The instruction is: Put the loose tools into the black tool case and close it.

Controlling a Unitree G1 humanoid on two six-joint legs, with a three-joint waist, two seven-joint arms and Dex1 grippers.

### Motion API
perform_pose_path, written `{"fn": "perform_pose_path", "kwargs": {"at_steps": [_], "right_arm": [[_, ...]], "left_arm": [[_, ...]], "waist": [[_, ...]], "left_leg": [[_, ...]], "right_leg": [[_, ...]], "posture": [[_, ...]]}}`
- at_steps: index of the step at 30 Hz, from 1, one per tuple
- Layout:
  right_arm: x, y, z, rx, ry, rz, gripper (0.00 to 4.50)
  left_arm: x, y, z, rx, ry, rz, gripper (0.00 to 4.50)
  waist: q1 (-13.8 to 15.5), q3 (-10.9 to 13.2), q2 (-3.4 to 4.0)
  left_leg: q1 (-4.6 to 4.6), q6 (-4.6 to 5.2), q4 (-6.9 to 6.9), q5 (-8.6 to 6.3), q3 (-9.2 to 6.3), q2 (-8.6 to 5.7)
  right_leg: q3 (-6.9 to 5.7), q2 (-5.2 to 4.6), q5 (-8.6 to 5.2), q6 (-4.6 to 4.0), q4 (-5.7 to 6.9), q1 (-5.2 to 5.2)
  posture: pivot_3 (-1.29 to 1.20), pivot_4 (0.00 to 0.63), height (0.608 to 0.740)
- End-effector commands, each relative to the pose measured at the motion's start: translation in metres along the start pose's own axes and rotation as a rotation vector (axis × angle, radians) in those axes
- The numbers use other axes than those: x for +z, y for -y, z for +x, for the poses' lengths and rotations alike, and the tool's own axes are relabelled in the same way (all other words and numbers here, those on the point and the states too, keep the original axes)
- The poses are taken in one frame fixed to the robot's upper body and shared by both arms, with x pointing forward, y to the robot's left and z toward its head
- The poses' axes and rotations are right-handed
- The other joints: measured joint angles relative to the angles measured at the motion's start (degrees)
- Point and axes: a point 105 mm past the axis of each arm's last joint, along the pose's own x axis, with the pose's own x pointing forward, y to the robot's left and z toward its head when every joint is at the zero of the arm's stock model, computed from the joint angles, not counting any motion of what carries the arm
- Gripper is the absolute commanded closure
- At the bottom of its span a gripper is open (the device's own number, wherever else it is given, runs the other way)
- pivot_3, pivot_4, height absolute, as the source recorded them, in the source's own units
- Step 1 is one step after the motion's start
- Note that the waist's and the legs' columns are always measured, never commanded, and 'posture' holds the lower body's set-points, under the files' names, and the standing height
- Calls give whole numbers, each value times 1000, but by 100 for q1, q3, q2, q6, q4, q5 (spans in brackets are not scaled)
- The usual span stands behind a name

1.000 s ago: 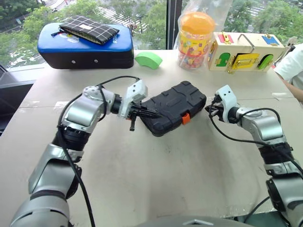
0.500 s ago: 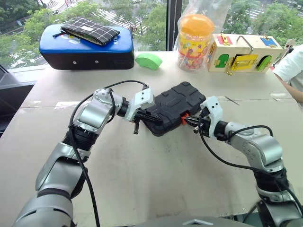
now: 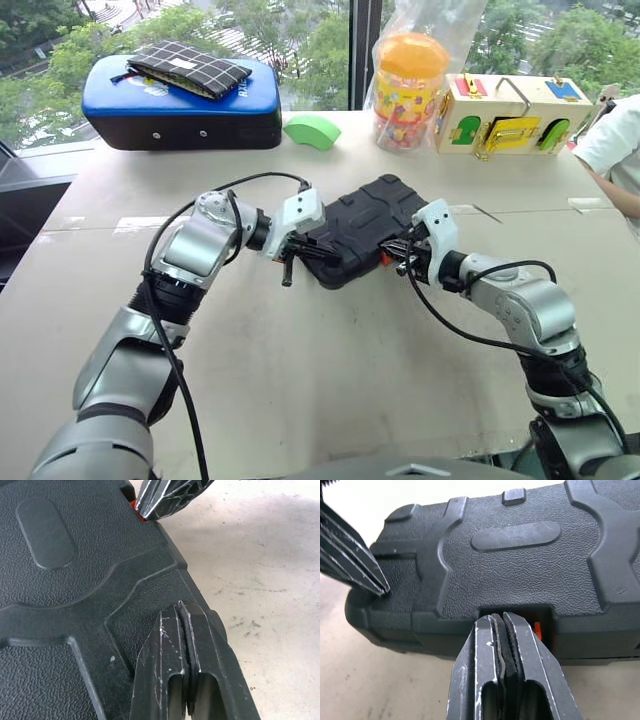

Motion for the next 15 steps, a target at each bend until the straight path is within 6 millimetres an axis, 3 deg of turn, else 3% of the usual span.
{"fn": "perform_pose_path", "kwargs": {"at_steps": [1,15], "right_arm": [[-23,10,0,-33,-81,36,4500],[-22,13,-4,-33,-88,54,4500]], "left_arm": [[-17,2,2,4,-58,-41,4491],[-19,3,4,0,-61,-45,4491]], "waist": [[-1,-4,0],[-2,-8,1]], "left_leg": [[1,0,0,0,0,1],[1,-1,-3,-1,1,4]], "right_leg": [[0,0,0,0,1,0],[17,-34,-3,-6,0,-1]], "posture": [[0,150,740],[0,150,740]]}}
